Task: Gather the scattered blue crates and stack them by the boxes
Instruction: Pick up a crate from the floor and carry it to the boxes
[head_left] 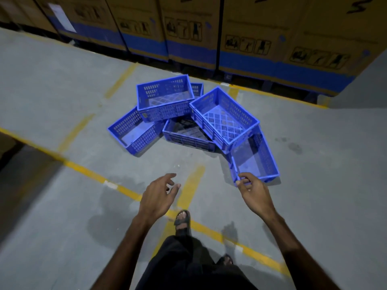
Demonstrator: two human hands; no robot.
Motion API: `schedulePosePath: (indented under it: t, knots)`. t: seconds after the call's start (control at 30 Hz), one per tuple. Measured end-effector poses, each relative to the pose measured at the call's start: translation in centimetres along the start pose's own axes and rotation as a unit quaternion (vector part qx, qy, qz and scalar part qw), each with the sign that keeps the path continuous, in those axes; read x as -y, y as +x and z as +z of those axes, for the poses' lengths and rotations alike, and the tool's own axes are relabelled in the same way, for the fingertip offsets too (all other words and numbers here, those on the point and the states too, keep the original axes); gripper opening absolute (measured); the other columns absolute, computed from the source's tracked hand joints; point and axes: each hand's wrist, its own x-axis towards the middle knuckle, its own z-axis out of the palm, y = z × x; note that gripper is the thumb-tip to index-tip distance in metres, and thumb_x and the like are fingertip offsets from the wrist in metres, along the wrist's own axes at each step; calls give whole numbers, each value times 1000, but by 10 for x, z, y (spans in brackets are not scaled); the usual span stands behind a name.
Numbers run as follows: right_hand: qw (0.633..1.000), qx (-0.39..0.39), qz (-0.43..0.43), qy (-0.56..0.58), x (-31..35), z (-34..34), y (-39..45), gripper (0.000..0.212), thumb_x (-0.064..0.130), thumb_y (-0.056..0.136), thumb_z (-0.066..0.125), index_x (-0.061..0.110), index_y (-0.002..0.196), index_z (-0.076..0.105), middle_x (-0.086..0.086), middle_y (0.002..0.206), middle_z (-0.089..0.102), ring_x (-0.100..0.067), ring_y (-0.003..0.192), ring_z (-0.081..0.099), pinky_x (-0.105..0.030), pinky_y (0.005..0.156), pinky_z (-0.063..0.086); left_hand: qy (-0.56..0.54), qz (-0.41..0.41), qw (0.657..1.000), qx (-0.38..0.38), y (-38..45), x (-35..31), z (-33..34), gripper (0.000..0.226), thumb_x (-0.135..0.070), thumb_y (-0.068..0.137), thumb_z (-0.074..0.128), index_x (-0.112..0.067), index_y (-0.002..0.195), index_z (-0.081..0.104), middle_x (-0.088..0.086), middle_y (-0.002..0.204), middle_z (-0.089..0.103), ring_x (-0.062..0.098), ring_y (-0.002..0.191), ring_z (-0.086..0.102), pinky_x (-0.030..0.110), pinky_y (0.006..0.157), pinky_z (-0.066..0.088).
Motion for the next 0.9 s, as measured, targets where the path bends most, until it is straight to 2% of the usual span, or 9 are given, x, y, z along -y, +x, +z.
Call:
schedulePosePath:
  t: [0.13,0.23,0.37,0.5,0.67,0.77,0.9]
  knots:
    - [1000,-5,1,-14,21,15,39,13,29,97,66,30,110,65,9,90,72,-9,83,74,-37,79,58,-9,9,1000,6,52,15,-11,39,-50,99,61,-32,134,63,-16,104,71,6,85,68,35,76,57]
    - [999,-22,9,-21,43,23,65,15,23,96,67,25,111,66,8,89,71,-8,78,71,-39,82,58,-12,29,999,26,97,21,-19,39,-51,100,60,-30,134,63,-15,104,71,7,86,69,37,76,58]
    - [998,-53,36,-15,76,41,100,21,23,97,67,19,117,67,10,90,70,-16,86,72,-36,84,57,8,66,996,59,170,27,-35,39,-53,99,57,-33,132,62,-16,106,72,7,86,70,36,76,57]
    - [996,-80,49,-2,97,53,128,20,24,98,65,19,117,68,2,97,73,-19,90,73,-37,85,56,22,100,992,77,235,22,-45,40,-53,99,57,-32,131,64,-14,107,73,9,88,71,36,78,56]
    - [991,-98,86,17,100,55,162,26,28,99,64,20,123,67,1,101,72,-18,92,72,-32,83,54,27,123,988,95,299,13,-51,39,-51,99,58,-29,131,64,-13,107,72,11,86,71,41,79,58]
    - [988,-105,109,20,92,52,193,26,29,99,65,19,123,66,-1,98,71,-19,90,71,-31,82,52,23,132,986,97,336,5,-46,36,-45,99,62,-26,130,65,-11,104,75,13,86,72,39,80,58]
    - [984,-115,130,45,79,45,245,26,25,98,65,17,123,66,4,91,68,-23,89,71,-38,84,56,15,122,985,117,390,-14,-28,37,-41,99,64,-22,130,67,-6,102,76,17,96,73,33,77,54]
